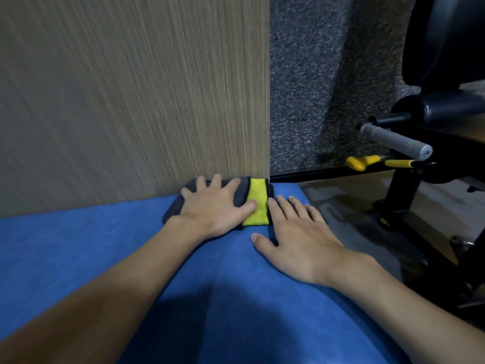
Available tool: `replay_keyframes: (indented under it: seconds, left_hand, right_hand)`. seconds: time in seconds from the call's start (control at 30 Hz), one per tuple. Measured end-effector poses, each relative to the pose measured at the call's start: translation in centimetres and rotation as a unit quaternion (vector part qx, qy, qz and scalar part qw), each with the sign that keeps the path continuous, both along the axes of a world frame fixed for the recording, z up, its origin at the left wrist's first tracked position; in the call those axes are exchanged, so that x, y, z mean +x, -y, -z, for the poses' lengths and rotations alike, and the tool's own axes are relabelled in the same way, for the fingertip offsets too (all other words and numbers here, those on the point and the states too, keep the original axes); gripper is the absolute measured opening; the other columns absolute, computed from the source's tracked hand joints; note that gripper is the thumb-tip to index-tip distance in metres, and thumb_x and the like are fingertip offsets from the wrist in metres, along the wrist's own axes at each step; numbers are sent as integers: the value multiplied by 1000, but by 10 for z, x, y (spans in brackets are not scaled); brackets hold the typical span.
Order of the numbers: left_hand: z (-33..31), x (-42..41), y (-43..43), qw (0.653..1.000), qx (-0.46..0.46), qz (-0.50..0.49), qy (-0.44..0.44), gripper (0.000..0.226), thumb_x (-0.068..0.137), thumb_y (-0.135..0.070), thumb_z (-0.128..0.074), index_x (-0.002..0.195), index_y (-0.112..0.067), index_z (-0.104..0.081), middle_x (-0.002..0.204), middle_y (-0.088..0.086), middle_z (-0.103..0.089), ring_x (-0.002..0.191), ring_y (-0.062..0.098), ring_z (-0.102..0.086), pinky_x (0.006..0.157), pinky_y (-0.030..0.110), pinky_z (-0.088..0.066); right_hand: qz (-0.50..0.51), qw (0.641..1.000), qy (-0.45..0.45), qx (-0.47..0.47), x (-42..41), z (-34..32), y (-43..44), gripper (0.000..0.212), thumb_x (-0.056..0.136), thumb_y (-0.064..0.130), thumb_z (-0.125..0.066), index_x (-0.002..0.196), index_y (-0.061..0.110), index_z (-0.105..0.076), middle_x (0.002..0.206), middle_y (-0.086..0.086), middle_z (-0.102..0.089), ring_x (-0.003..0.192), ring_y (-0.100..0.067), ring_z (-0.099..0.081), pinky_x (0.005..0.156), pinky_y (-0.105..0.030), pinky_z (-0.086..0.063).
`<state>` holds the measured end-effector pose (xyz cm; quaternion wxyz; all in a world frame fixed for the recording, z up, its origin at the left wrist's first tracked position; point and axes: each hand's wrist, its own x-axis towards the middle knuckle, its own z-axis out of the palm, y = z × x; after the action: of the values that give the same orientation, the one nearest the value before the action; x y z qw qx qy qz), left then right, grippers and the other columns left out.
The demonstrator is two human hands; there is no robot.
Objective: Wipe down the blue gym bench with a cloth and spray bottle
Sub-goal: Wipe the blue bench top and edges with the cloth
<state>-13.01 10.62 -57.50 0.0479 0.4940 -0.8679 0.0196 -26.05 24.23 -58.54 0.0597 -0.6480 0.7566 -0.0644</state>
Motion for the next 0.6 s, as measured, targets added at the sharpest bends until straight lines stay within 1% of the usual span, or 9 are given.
replay_keyframes:
  seconds: [0.13, 0.2, 0.27, 0.37, 0.47, 0.53, 0.6]
  left_hand:
    - [5, 8, 9, 1000, -11, 14, -6, 81, 82, -84, -23, 151, -43, -25, 153, 0, -35, 140, 32, -29, 104, 65, -27]
    - [7, 18, 15, 1000, -13, 17, -12, 83, 79, -86, -20, 150, -44, -25, 153, -1, -35, 139, 31, -30, 104, 65, -28]
    - [8, 28, 20, 1000, -11, 25, -16, 86, 75, -88, -17, 149, -45, -25, 151, -2, -36, 138, 29, -32, 104, 64, -30]
    - [8, 49, 28, 999, -9, 30, -17, 85, 75, -87, -18, 149, -46, -26, 150, -4, -37, 138, 27, -32, 105, 62, -31]
    - [6, 83, 38, 1000, -6, 17, -13, 85, 75, -89, -18, 149, -47, -25, 151, -5, -36, 139, 26, -32, 106, 62, -31]
    - [5, 105, 43, 1000, -9, -1, -13, 92, 70, -90, -11, 149, -46, -26, 152, -5, -37, 139, 26, -33, 106, 62, -31]
    - [4, 114, 43, 1000, -10, -12, -7, 94, 68, -88, -10, 150, -44, -27, 152, -4, -37, 140, 29, -32, 106, 63, -30]
  right_hand:
    - [10, 999, -9, 35, 2, -7, 3, 81, 97, 64, -25, 159, 19, 2, 167, -2, 5, 153, -21, 10, 123, -46, 2]
    - [15, 999, -2, 35, 6, -13, 7, 80, 97, 61, -31, 159, 19, -4, 166, -2, -3, 153, -21, 6, 123, -47, 0]
    - [12, 1000, 5, 12, 16, -19, 13, 79, 97, 58, -38, 157, 17, -9, 164, 0, -11, 152, -20, 1, 123, -47, -1]
    - [-4, 1000, 11, -2, 37, -24, 24, 84, 97, 55, -41, 159, 14, -3, 166, 2, -8, 153, -18, 1, 123, -48, 1]
    - [-11, 1000, 0, 9, 55, -24, 35, 84, 97, 51, -44, 158, 11, -3, 164, -1, -14, 152, -19, -5, 123, -50, -1]
    - [-6, 1000, -6, 13, 61, -22, 36, 83, 98, 51, -42, 158, 10, -2, 164, -3, -15, 152, -19, -6, 123, -50, -1]
    - [-3, 1000, -5, 20, 65, -16, 32, 84, 98, 57, -37, 159, 12, 0, 166, -1, -9, 153, -18, -1, 123, -48, 0]
